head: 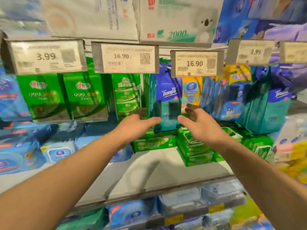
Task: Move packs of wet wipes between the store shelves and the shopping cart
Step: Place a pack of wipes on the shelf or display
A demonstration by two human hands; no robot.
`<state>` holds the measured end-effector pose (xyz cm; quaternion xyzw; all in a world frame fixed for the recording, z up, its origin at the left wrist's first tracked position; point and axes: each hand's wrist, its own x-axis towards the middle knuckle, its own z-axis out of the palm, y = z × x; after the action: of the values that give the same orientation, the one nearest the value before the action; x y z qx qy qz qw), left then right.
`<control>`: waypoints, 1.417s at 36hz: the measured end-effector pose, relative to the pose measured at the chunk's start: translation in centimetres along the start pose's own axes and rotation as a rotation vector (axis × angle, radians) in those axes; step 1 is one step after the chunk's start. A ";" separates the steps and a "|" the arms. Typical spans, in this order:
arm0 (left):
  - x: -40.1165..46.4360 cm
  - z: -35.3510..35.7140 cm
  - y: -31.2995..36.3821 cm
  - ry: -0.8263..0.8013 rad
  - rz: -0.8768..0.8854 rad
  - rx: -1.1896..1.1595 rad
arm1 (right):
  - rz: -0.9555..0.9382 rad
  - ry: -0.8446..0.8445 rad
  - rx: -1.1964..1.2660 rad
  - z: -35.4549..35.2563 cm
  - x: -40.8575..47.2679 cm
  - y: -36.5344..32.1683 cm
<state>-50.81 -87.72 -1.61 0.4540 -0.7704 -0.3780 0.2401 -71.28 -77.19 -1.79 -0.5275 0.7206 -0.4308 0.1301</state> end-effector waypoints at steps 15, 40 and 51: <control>4.8 5.4 2.0 0.094 -0.076 -0.663 | 0.044 -0.132 0.907 5.4 5.2 0.0; 1.7 4.2 1.6 -0.019 -0.011 -0.706 | -0.012 0.045 0.990 5.7 1.7 -1.4; -4.9 4.2 2.5 0.039 0.188 -0.807 | -0.119 -0.047 1.172 5.4 -5.4 -3.1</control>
<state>-52.79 -81.12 -2.25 0.2581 -0.5938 -0.6174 0.4468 -63.59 -75.29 -4.04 -0.4164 0.3287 -0.7519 0.3913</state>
